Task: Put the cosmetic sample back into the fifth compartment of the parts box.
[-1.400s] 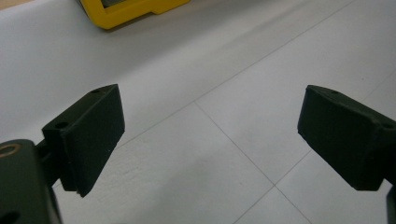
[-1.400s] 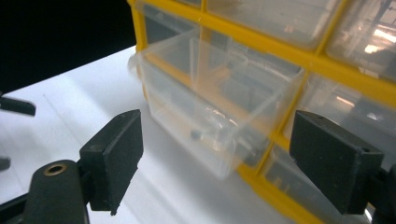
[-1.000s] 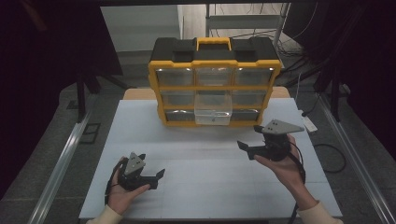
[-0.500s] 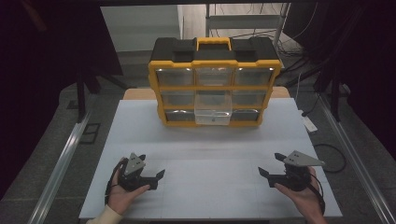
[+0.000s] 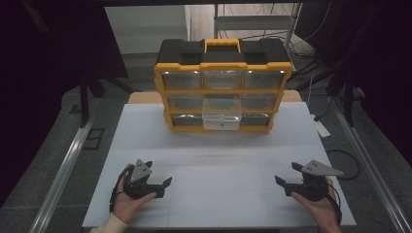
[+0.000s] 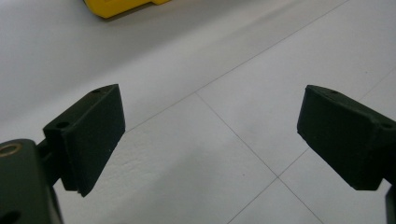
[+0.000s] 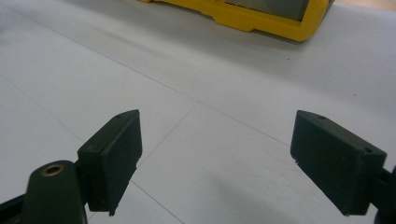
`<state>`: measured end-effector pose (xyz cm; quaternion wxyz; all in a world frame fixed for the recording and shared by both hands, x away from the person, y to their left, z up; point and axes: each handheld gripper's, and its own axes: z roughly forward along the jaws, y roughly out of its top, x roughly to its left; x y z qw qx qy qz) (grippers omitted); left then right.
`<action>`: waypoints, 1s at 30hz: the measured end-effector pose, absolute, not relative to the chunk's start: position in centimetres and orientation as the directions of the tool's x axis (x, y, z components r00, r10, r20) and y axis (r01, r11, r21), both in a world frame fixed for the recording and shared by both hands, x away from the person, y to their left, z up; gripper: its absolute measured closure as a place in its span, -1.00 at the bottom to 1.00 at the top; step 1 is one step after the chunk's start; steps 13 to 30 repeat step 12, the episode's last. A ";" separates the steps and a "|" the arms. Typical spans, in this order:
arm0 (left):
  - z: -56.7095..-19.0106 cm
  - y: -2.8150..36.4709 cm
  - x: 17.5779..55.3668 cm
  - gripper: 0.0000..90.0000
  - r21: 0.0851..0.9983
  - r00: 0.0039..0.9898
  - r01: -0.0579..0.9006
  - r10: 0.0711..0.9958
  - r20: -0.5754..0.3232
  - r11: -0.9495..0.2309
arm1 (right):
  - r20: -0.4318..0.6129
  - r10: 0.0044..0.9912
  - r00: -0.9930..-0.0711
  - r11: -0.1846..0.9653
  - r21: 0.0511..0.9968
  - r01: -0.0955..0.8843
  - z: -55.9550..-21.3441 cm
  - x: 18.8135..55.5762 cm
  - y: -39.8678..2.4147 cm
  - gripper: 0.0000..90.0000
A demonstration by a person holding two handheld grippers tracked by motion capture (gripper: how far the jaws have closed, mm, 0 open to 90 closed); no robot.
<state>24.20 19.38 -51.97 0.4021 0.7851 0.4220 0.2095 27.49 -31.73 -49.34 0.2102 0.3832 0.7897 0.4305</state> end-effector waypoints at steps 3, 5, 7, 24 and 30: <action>-52.0 19.3 24.3 -0.81 0.809 0.556 0.493 0.831 -0.011 -0.319 | -0.006 0.785 -0.620 0.342 0.838 0.425 -49.5 27.5 -31.7 -0.62; -52.0 19.3 24.4 -0.81 0.808 0.557 0.494 0.830 -0.010 -0.321 | -0.015 0.781 -0.624 0.354 0.835 0.422 -49.7 27.6 -31.6 -0.62; -52.0 19.2 24.4 -0.81 0.807 0.559 0.494 0.829 -0.009 -0.324 | -0.020 0.776 -0.630 0.361 0.834 0.418 -49.8 27.6 -31.5 -0.62; -51.9 19.2 24.3 -0.81 0.807 0.550 0.496 0.835 -0.007 -0.320 | -0.024 0.774 -0.633 0.365 0.834 0.414 -49.9 27.8 -31.5 -0.63; -51.9 19.2 24.3 -0.81 0.807 0.550 0.496 0.835 -0.007 -0.320 | -0.024 0.774 -0.633 0.365 0.834 0.414 -49.9 27.8 -31.5 -0.63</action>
